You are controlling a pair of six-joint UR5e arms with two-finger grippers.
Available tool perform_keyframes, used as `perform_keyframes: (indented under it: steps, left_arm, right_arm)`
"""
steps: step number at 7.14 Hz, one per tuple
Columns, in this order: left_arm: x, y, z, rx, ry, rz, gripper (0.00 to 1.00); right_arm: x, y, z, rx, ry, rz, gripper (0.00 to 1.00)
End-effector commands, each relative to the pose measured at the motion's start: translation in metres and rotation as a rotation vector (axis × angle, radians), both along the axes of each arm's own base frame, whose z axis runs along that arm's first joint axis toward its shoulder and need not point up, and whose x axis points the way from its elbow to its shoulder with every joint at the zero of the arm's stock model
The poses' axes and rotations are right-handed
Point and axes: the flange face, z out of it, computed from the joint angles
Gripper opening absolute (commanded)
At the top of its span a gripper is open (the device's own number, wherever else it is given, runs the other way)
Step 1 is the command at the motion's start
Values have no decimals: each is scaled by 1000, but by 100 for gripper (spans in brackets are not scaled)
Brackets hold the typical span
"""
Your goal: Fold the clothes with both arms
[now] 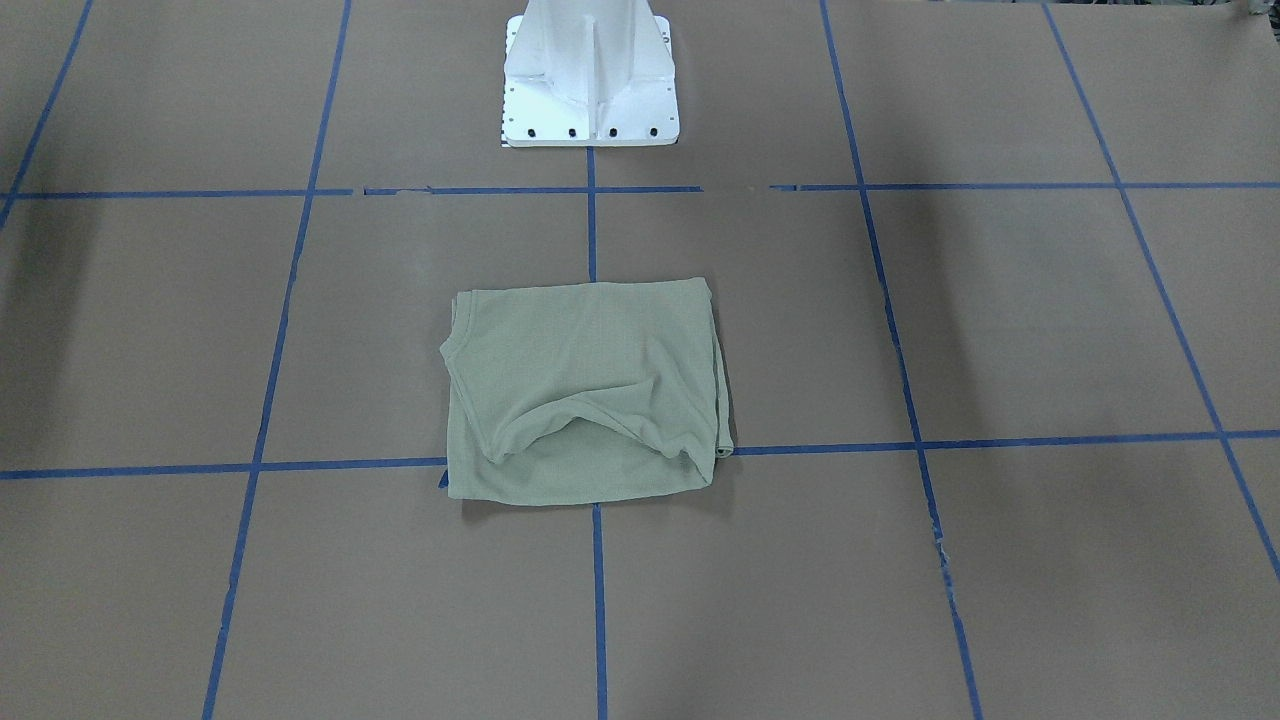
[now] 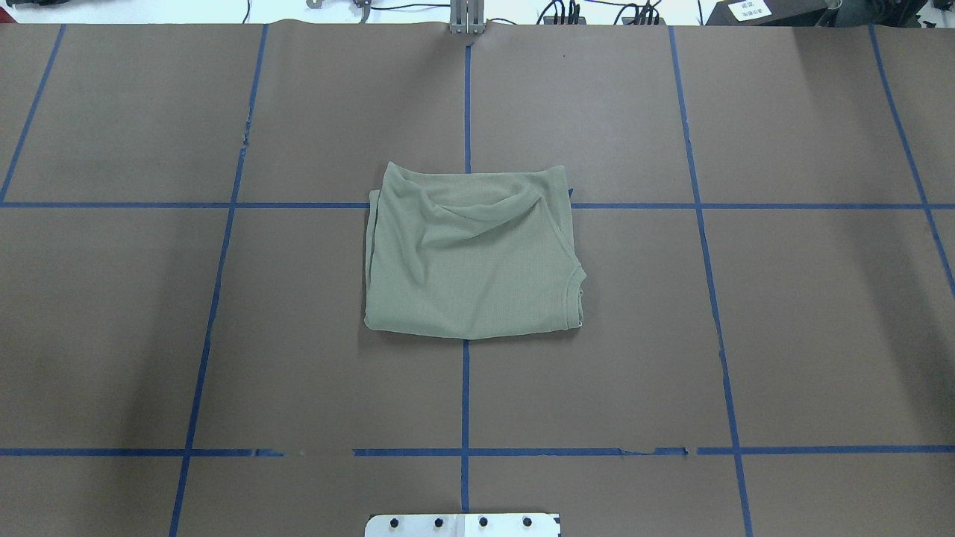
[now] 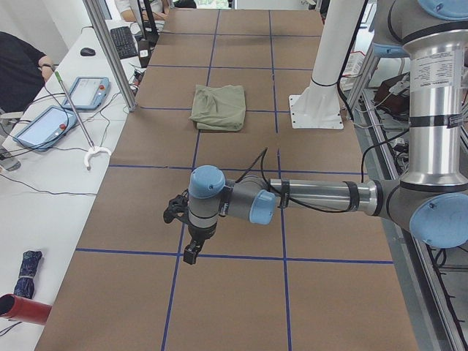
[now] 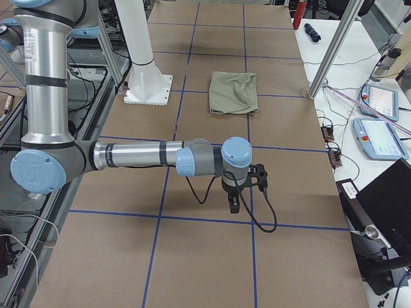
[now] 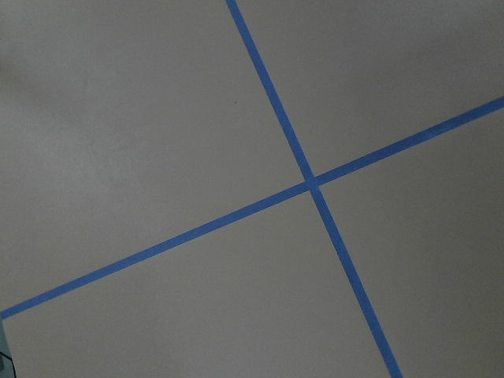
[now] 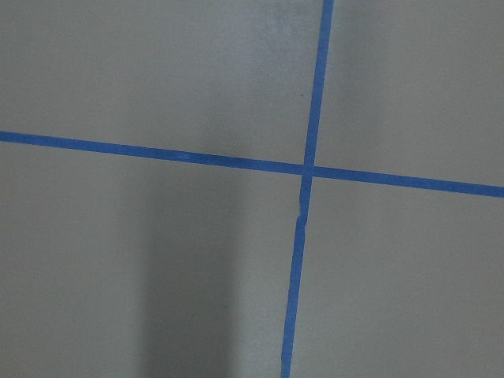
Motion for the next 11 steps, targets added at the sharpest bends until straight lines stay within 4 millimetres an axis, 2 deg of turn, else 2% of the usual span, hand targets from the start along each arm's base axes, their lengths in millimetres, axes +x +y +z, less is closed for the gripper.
perform_keyframes:
  steps: [1,3,5,6,11]
  left_arm:
    - [1,13,1,-116,51,2,100]
    - [-4,30,-3,-129,116,-15,100]
    - [-4,31,5,-147,117,-17,100]
    - [-4,32,5,-146,117,-16,100]
    - [-5,32,4,-143,119,-18,100]
  right_arm:
    - [-1,2,1,-88,-23,76,100]
    - [-1,2,3,-93,-23,77,100]
    - [-1,9,18,-115,-18,76,100]
    - [0,25,38,-150,-11,74,100]
    - [3,28,33,-142,-13,81,100]
